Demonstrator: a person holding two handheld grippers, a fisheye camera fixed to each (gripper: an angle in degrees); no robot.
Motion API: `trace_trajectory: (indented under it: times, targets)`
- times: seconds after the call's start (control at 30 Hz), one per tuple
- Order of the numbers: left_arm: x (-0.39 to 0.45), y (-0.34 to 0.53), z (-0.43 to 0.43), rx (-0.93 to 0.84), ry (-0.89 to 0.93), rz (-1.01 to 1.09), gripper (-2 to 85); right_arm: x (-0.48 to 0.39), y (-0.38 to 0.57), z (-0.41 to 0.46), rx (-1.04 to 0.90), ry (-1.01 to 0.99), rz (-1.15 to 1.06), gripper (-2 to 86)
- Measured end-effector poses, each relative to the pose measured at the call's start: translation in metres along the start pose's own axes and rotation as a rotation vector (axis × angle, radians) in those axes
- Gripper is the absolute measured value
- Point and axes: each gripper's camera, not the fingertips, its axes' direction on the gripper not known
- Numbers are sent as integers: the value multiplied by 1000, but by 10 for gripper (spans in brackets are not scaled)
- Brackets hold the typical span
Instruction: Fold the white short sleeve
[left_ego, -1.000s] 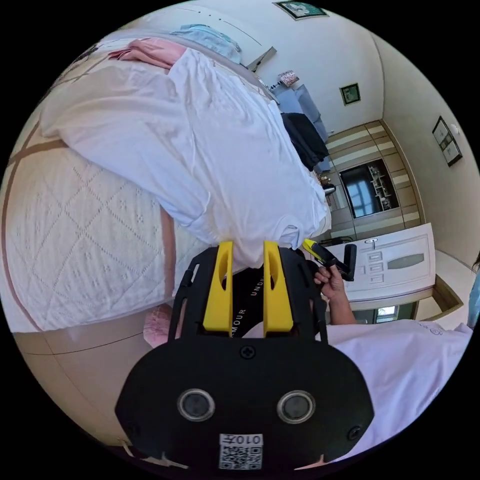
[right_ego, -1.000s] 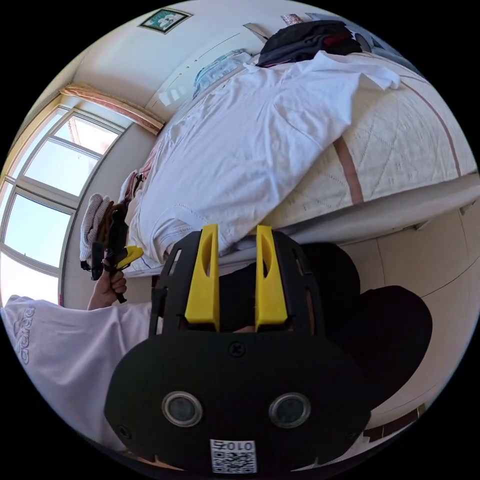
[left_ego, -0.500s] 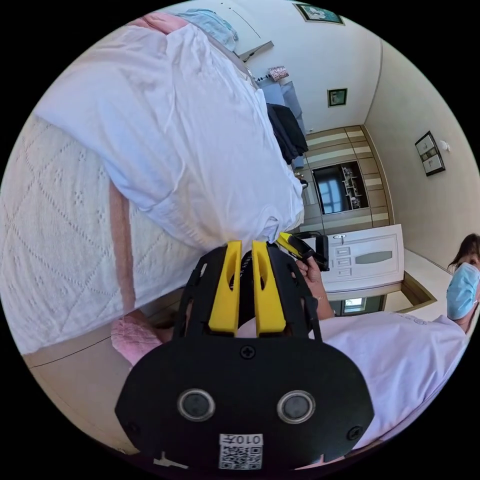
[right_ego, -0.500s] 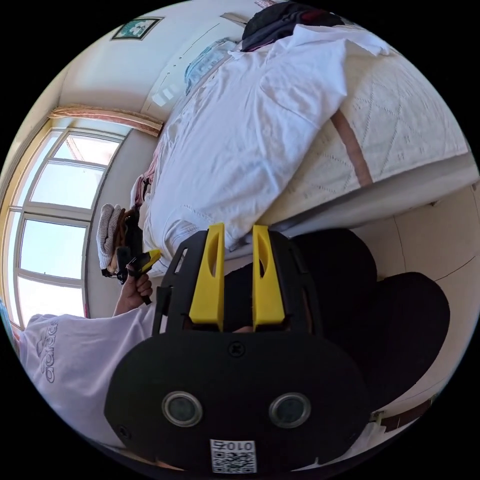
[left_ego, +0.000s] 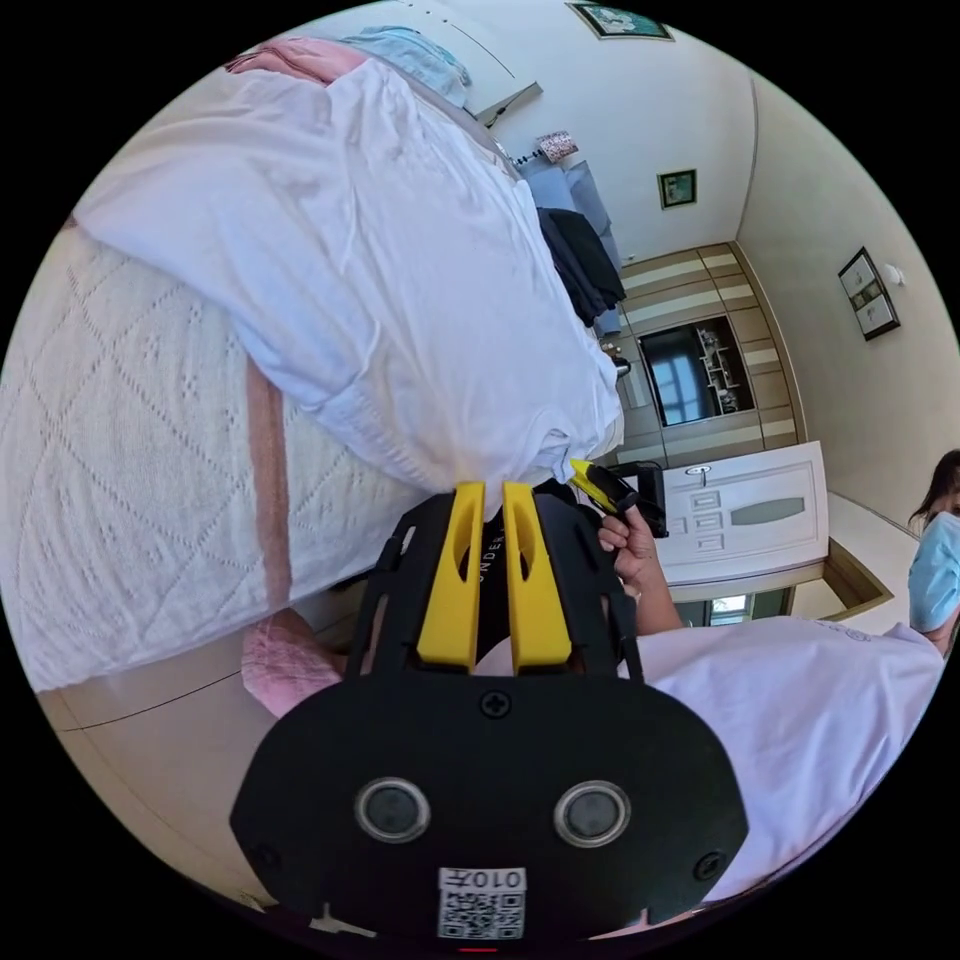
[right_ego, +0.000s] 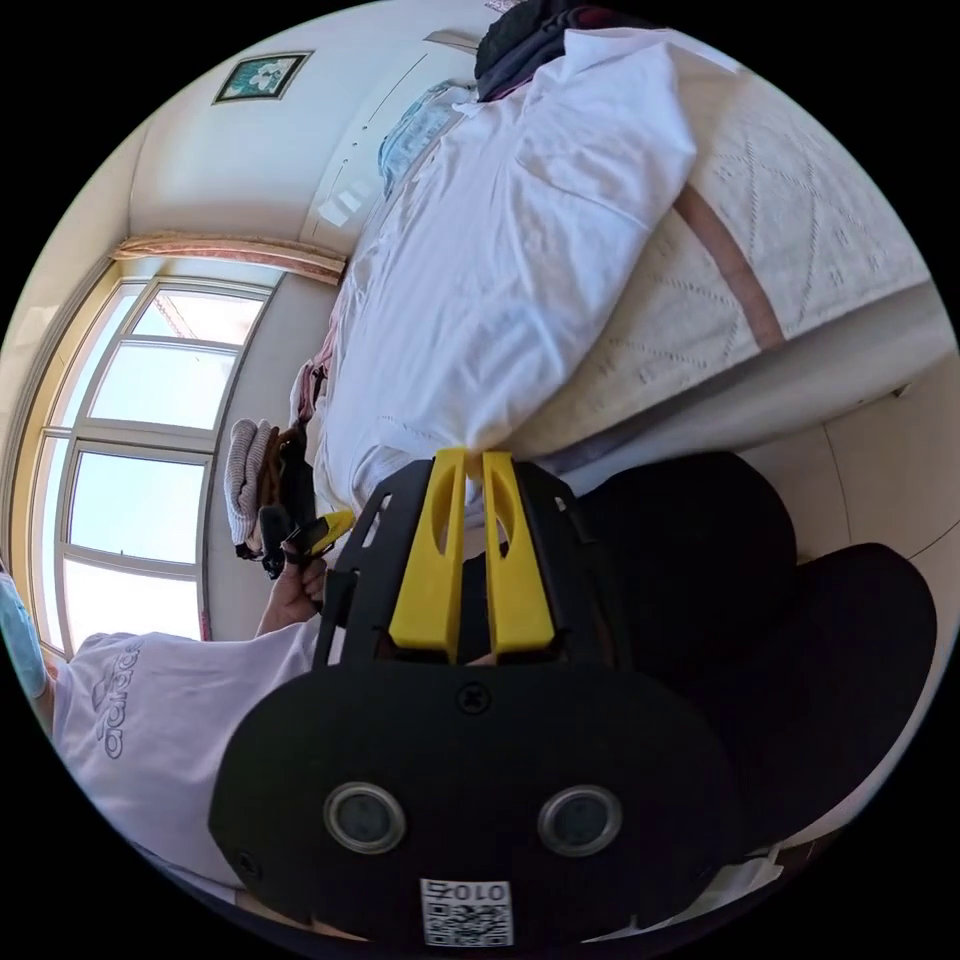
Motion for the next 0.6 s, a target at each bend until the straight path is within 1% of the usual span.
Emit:
trace_trajectory:
  times: [0.1, 0.17, 0.3, 0.47, 0.53, 0.6]
  targets:
    - [-7, -3, 3, -15, 21, -11, 45, -5, 10, -14, -15, -55, -30, 29]
    - [-12, -5, 5, -31, 30, -20, 50, -10, 21, -32, 9, -100, -60, 25]
    - [-29, -7, 10, -74, 85, -55, 58, -15, 32, -53, 35, -110, -82, 23]
    - [-40, -10, 3, -35, 173, -50, 59, -34, 37, -65, 38, -92, -129, 26]
    - [-47, -6, -2, 4, 276, -39, 41, -39, 39, -71, 44, -81, -145, 28]
    - [-50, -3, -10, 56, 334, -20, 21, -42, 41, -74, 39, -64, -150, 30]
